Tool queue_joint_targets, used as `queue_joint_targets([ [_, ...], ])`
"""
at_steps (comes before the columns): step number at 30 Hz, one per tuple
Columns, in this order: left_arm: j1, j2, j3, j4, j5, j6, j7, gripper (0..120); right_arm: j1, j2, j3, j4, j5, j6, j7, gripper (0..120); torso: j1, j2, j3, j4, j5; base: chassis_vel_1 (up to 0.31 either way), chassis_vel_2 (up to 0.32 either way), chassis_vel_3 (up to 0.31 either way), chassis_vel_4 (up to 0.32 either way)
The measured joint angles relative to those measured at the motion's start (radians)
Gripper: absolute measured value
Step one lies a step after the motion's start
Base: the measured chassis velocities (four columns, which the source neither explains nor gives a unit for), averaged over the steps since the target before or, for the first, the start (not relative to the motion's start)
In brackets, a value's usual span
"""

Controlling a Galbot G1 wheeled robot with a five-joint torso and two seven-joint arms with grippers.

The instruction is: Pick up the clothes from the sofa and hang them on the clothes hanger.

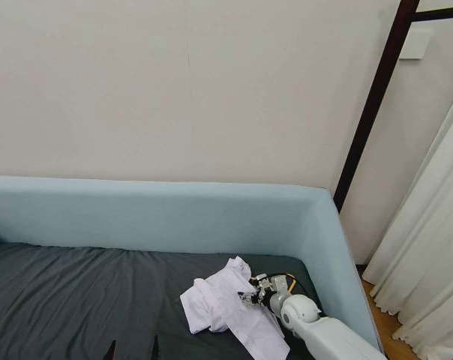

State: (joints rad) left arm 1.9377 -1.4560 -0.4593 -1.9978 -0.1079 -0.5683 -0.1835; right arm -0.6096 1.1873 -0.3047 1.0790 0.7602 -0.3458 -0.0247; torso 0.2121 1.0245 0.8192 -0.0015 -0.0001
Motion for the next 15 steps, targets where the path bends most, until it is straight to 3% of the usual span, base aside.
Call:
queue_joint_targets([
  [15,-0.003,0.004,0.004,-0.007,-0.014,-0.005,0.006,100,0.008,-0.002,-0.012,0.005,-0.005,0.014,0.008,16,0.000,0.000,0.000,-0.0001,0.0000,0.000,0.000,0.000,0.000],
])
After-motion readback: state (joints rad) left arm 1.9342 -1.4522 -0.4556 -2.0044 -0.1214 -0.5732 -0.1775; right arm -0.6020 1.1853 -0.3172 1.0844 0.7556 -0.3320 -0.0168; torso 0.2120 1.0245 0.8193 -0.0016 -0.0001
